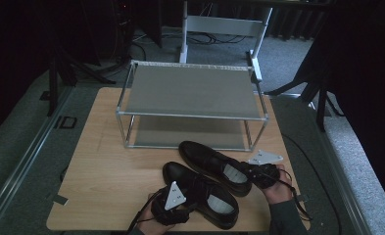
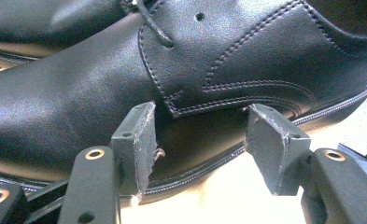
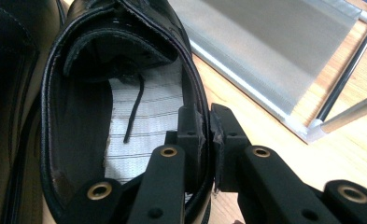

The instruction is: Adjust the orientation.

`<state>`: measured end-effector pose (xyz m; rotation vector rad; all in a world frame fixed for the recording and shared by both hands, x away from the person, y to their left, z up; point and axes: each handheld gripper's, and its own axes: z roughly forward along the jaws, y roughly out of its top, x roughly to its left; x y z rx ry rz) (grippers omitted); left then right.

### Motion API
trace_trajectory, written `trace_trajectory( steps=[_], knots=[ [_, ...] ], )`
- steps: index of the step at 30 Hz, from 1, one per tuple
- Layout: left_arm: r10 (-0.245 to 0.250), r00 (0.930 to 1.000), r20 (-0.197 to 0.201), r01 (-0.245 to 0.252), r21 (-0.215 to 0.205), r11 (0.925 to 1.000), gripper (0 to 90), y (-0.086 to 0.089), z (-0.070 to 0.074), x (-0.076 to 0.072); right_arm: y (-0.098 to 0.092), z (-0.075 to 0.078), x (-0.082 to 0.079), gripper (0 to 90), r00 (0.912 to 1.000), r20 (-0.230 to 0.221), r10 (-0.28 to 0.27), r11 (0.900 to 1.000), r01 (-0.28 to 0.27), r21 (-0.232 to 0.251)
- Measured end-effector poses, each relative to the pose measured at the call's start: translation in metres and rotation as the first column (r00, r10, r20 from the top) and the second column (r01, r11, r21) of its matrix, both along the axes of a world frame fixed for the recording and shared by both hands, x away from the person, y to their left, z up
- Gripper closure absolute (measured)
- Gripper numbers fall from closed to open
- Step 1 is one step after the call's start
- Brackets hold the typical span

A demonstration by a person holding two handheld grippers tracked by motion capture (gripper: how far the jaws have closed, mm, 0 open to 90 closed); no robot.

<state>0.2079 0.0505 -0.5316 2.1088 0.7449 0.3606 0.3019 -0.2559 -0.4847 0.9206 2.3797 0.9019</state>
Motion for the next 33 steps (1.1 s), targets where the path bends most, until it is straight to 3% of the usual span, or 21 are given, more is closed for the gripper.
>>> trace_trajectory(
  steps=[21,26,33],
  knots=[
    [-0.014,0.9999,0.001,0.014,0.011,0.9998,43.3,-0.026,0.000,0.014,-0.020,0.001,-0.012,83.3,0.9995,-0.017,-0.027,0.999,0.026,-0.026],
    [-0.019,0.9998,-0.001,0.019,0.011,0.9998,43.3,-0.028,0.000,0.015,-0.033,-0.001,-0.018,83.3,0.9987,-0.030,-0.041,0.999,0.041,0.002],
    [-0.046,0.9989,0.013,0.045,0.024,0.9987,43.2,-0.038,0.001,0.017,-0.033,0.000,-0.019,83.2,0.9981,-0.027,-0.056,0.998,0.056,-0.003]
  ],
)
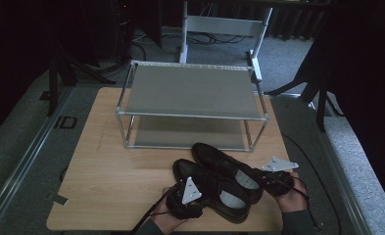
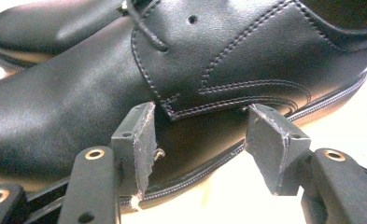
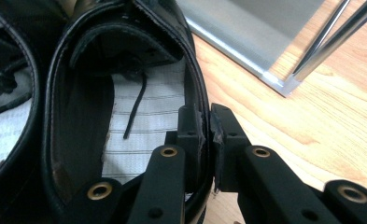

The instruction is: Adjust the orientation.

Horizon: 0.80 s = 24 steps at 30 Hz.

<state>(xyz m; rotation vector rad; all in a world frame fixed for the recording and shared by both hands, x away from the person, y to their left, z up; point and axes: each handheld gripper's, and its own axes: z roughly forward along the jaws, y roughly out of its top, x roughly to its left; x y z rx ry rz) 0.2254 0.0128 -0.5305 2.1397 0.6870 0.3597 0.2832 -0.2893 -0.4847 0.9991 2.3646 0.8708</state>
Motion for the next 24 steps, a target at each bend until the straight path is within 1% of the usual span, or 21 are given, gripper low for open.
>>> trace_trajectory(
  steps=[2,4,6,8,13,15,18,20,24],
  knots=[
    [-0.006,1.0000,-0.004,0.006,-0.008,1.0000,43.2,-0.001,0.000,0.001,-0.001,0.000,0.001,83.2,1.0000,0.000,-0.003,1.000,0.003,0.005],
    [-0.011,0.9999,-0.003,0.011,-0.016,0.9998,43.3,-0.004,-0.001,0.002,-0.002,0.000,0.002,83.5,0.9998,0.012,-0.018,1.000,0.018,0.011],
    [-0.015,0.9999,0.000,0.015,-0.012,0.9998,43.5,-0.006,-0.001,0.003,-0.003,0.000,0.004,83.5,0.9995,0.015,-0.029,0.999,0.029,0.015],
    [-0.019,0.9998,0.009,0.019,0.001,0.9998,43.5,-0.009,0.000,0.003,-0.003,0.000,0.005,83.5,0.9992,0.015,-0.037,0.999,0.036,0.014],
    [-0.023,0.9997,0.013,0.023,-0.001,0.9997,43.5,-0.009,0.000,0.006,-0.003,0.000,0.004,83.5,0.9993,0.010,-0.037,0.999,0.037,0.010],
    [-0.023,0.9996,0.014,0.023,-0.005,0.9997,43.5,-0.010,0.000,0.008,-0.005,0.000,0.003,83.4,0.9992,0.010,-0.039,0.999,0.039,0.015],
    [-0.035,0.9993,0.011,0.035,-0.015,0.9993,43.5,-0.015,-0.001,0.010,-0.009,0.000,0.003,83.2,0.9988,0.008,-0.049,0.999,0.049,0.018],
    [-0.036,0.9993,0.011,0.036,-0.016,0.9992,43.5,-0.020,-0.002,0.012,-0.013,0.001,0.006,83.1,0.9979,0.010,-0.064,0.998,0.064,0.019],
    [-0.040,0.9992,0.005,0.040,-0.021,0.9990,43.4,-0.027,-0.001,0.016,-0.021,0.001,0.011,83.0,0.9970,0.007,-0.077,0.997,0.077,0.031]
  ],
)
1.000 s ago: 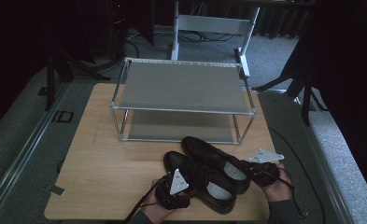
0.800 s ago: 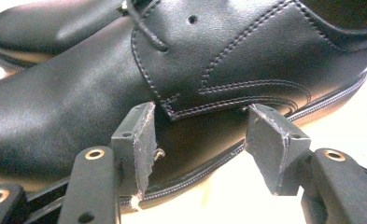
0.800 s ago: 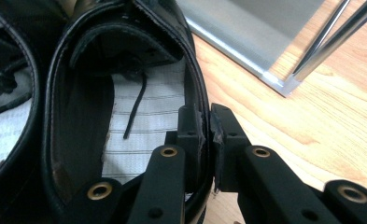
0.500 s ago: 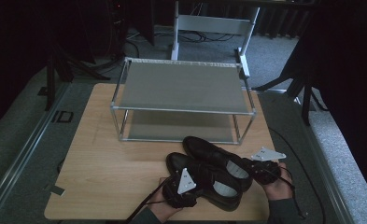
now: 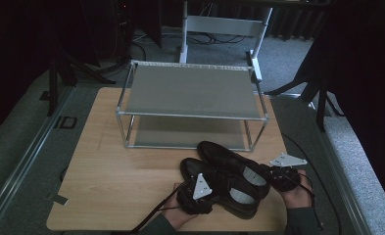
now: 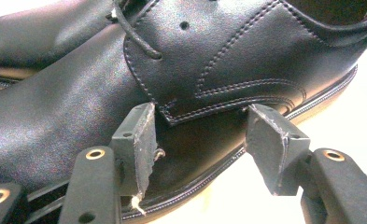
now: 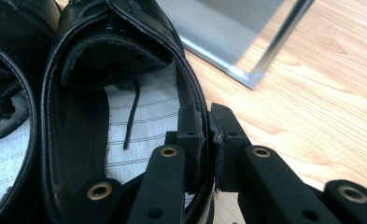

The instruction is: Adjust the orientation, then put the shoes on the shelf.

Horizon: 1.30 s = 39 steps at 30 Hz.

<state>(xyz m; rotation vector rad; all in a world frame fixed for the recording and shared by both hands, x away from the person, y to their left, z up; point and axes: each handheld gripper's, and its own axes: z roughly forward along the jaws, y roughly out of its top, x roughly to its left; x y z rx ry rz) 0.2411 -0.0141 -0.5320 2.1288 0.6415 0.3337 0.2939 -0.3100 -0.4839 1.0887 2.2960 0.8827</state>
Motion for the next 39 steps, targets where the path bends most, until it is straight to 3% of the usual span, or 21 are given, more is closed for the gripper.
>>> trace_trajectory(
  steps=[4,7,8,10,14,24,39],
  knots=[
    [-0.013,0.9999,-0.004,0.013,-0.002,0.9999,43.3,0.000,0.000,0.001,-0.005,-0.001,0.004,81.4,1.0000,-0.007,-0.001,1.000,0.001,0.019],
    [-0.040,0.9984,-0.040,0.038,-0.054,0.9978,42.2,0.008,0.003,0.004,-0.006,-0.002,0.004,68.8,0.9994,-0.029,0.018,0.999,-0.017,0.031],
    [-0.040,0.9984,-0.040,0.038,-0.054,0.9978,42.1,0.008,0.003,0.004,-0.006,-0.002,0.004,68.8,0.9994,-0.029,0.018,0.999,-0.017,0.031],
    [-0.047,0.9982,-0.037,0.045,-0.070,0.9965,40.8,0.015,0.006,0.003,-0.004,-0.001,0.002,58.4,0.9988,-0.033,0.035,0.999,-0.035,0.026],
    [-0.026,0.9992,-0.032,0.023,-0.074,0.9970,38.8,0.022,0.009,0.003,-0.007,0.006,0.001,52.5,0.9998,-0.007,0.019,0.998,-0.018,0.052],
    [0.041,0.9992,-0.004,-0.041,-0.059,0.9974,38.8,0.041,0.015,0.007,-0.012,0.016,-0.002,48.9,0.9999,0.011,-0.005,0.997,0.004,0.072],
    [0.112,0.9936,-0.013,-0.113,-0.053,0.9922,38.8,0.063,0.013,0.010,-0.005,0.025,-0.010,45.5,0.9997,-0.010,0.024,0.994,-0.023,0.104]
  ],
)
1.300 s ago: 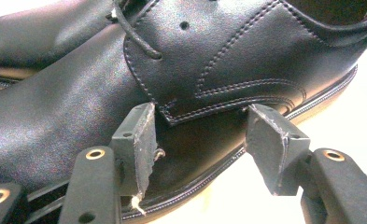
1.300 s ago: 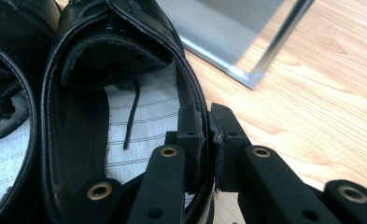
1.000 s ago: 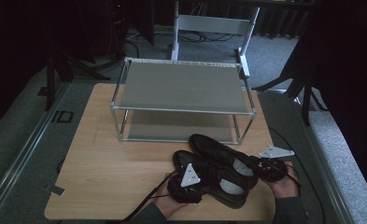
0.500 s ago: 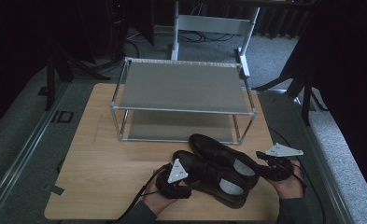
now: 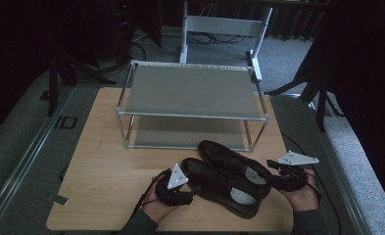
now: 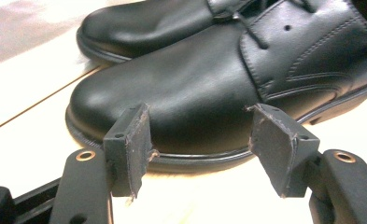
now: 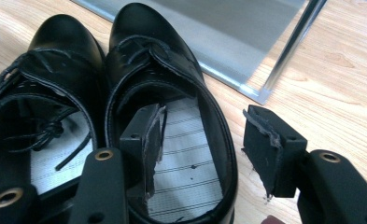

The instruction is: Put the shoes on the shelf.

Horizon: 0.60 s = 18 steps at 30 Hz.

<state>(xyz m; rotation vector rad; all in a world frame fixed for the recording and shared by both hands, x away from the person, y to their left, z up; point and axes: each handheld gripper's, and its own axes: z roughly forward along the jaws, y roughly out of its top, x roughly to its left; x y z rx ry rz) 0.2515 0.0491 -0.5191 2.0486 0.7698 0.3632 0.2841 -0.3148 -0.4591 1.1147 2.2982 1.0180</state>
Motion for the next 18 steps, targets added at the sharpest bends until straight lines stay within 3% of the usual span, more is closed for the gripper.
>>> trace_trajectory(
  steps=[11,18],
  knots=[
    [0.043,0.9990,-0.012,-0.043,0.008,0.9990,39.4,0.0098,-0.0027,0.0037,0.0012,0.0041,-0.0053,45.3,0.9995,-0.011,0.030,0.999,-0.030,0.017],
    [0.052,0.9986,-0.013,-0.052,0.013,0.9986,39.6,0.0113,-0.0033,0.0041,0.0006,-0.0002,-0.0069,45.7,0.9979,-0.042,0.050,0.999,-0.049,0.017]
  ],
)
